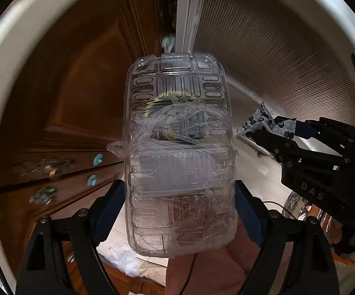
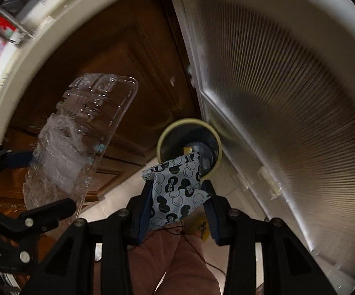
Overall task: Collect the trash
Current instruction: 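Carry the plastic tray and patterned wrapper down over the trash bin, then open both tools to drop the tray and wrapper into the bin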
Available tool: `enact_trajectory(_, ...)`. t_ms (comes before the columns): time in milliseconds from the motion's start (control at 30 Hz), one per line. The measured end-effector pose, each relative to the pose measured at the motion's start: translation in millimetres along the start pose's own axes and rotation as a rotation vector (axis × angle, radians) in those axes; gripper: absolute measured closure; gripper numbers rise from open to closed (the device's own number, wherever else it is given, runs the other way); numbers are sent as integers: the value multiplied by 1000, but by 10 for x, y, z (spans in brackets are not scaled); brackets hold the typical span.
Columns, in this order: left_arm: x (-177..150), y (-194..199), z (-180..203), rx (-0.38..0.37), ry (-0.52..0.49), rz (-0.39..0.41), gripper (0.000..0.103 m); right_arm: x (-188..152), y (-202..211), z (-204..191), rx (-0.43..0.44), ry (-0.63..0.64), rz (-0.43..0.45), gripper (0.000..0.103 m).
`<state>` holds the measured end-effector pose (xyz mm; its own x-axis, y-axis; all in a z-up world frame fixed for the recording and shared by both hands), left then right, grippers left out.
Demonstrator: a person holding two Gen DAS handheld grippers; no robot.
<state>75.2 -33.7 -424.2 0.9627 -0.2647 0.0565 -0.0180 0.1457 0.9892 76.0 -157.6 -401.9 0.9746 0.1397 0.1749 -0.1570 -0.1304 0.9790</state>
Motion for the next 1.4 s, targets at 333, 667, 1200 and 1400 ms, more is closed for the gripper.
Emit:
enact_trajectory(333, 190, -1348, -369, -27, 19, -74, 18, 40, -1356, 139, -58, -17, -61, 63)
enact_trajectory(667, 318, -2244, -630, -39, 7, -126, 17, 94, -2385, 192, -91, -24, -124, 63)
enact_trajectory(1200, 357, -2369, -692, -26, -36, -137, 14, 184, -2604, 89, -106, -11, -131, 47)
enact_trajectory(1400, 446, -2346, -696, -13, -31, -121, 10, 270, -2495, 112, -93, -22, -95, 41)
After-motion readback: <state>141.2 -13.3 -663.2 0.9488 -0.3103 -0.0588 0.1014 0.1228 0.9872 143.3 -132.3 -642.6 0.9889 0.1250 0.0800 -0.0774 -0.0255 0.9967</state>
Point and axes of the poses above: each gripper's, at about its wrist camera, not at the fingertips, and y roughly against the way its jaws point, z to its right, x to its top, the point moved 7 cm from there along -y, roughly the way its jaws point, and after that the axes turned 5 degrees about -x, right-handed, at the moved point
